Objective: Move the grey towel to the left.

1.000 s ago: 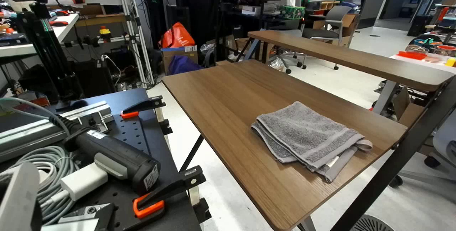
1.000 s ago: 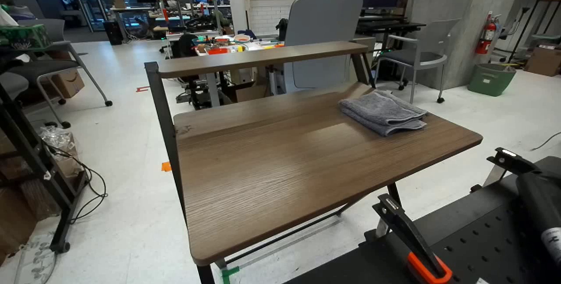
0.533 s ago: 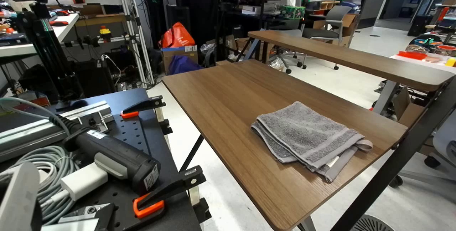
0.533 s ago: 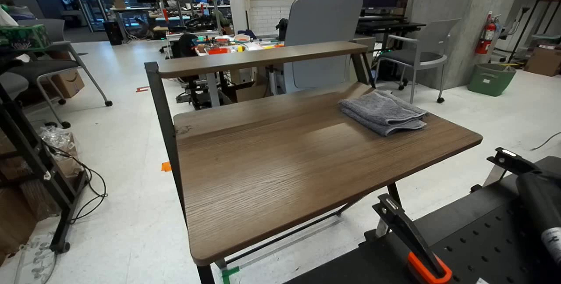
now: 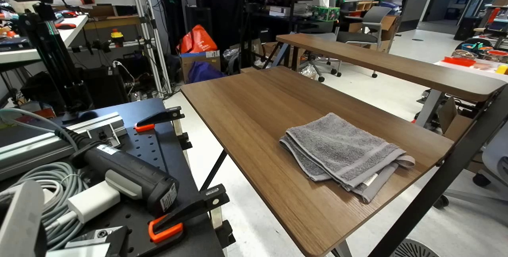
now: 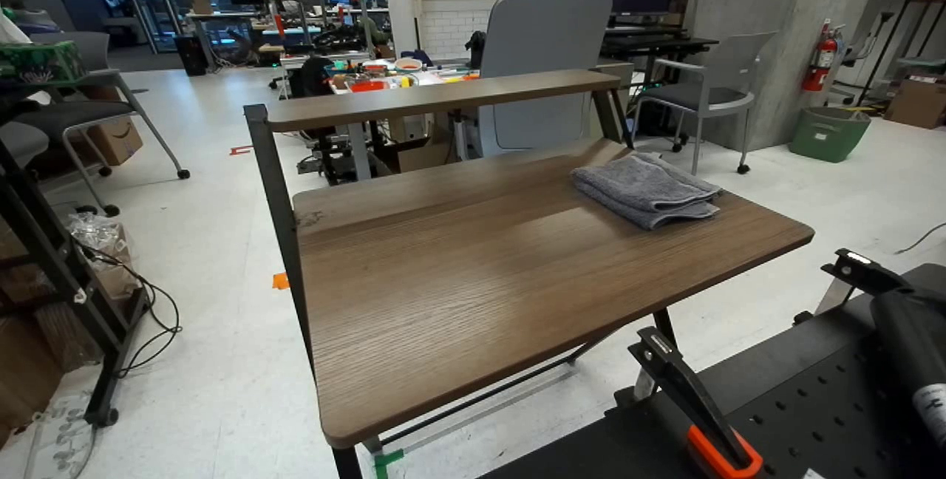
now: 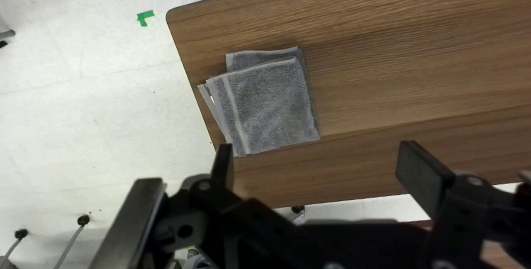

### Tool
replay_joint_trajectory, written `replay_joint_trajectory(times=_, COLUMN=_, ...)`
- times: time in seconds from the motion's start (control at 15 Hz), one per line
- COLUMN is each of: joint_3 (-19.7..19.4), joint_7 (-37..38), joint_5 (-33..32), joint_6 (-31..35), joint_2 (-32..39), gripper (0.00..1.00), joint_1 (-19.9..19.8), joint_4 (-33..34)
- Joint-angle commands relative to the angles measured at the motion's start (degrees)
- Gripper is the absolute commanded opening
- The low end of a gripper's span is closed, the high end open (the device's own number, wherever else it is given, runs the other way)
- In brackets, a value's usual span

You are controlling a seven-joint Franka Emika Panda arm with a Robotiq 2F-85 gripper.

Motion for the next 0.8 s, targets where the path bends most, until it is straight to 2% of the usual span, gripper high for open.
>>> replay_joint_trajectory(times=0.0, joint_3=-2.57, joint_7=1.37, joint_5=-1.4, joint_6=8.53, joint_2=10.6, gripper=1.0, joint_1=-1.39, joint_4=2.91)
replay_joint_trajectory(times=0.33, joint_3=-6.76, joint_7=3.27, joint_5=-1.46, joint_6=16.59, joint_2=25.19, gripper=1.0, joint_1=-1.66, joint_4=8.02)
replay_joint_trajectory(times=0.73, joint_3=-11.16, joint_7=4.4, joint_5=-0.16, joint_6=17.63, joint_2=39.47, gripper=1.0, joint_1=-0.05, joint_4=16.17)
